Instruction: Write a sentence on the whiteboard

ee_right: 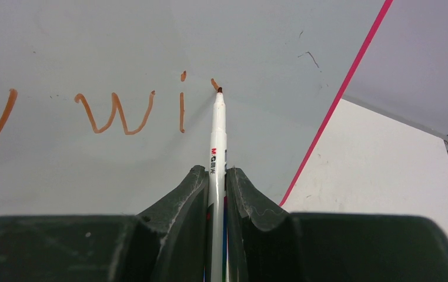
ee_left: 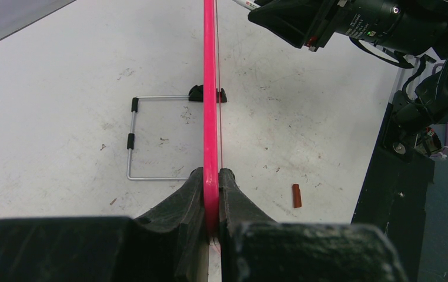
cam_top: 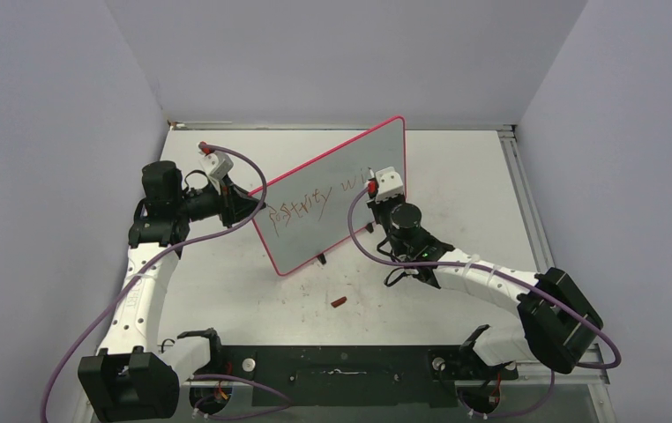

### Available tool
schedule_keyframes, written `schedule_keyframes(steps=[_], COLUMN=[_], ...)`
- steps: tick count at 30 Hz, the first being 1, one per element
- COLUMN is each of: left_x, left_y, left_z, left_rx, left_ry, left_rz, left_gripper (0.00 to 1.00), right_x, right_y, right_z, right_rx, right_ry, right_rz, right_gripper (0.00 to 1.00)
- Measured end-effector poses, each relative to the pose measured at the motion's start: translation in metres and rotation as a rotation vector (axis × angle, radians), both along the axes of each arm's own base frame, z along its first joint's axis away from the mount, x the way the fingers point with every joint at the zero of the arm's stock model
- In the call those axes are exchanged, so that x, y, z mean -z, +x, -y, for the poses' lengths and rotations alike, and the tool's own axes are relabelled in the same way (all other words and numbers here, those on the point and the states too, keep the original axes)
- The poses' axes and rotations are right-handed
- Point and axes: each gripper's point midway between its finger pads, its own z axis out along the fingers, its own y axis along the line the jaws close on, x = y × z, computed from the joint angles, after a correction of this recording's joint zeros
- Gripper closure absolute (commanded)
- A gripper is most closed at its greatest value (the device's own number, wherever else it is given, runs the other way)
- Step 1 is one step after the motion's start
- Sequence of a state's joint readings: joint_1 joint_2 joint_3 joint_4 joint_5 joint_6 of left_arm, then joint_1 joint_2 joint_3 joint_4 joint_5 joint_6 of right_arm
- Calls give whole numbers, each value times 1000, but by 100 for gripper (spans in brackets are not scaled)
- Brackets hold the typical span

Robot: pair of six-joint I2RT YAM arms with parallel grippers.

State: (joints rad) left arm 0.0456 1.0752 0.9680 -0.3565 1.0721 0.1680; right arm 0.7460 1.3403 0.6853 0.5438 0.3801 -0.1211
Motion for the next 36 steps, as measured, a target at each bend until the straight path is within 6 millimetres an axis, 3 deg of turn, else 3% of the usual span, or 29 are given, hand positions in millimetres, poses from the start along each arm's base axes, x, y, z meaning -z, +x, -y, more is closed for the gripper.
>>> schedule_keyframes(steps=[11,22,36], left_x=[0,0,0], left_y=[0,0,0], left_z=[0,0,0], left_rx=[-1,-1,-2], left_ry=[-1,-1,-1], left_rz=[-2,-2,-2], left_gripper=[100,100,100], right_x=[23,22,6], right_y=[-4,-4,4], right_z=[2,2,5], right_rx=[1,0,18], right_ry=[-8,-23,-36], right_rz=[-52,-45,-3], right_gripper=[95,95,95])
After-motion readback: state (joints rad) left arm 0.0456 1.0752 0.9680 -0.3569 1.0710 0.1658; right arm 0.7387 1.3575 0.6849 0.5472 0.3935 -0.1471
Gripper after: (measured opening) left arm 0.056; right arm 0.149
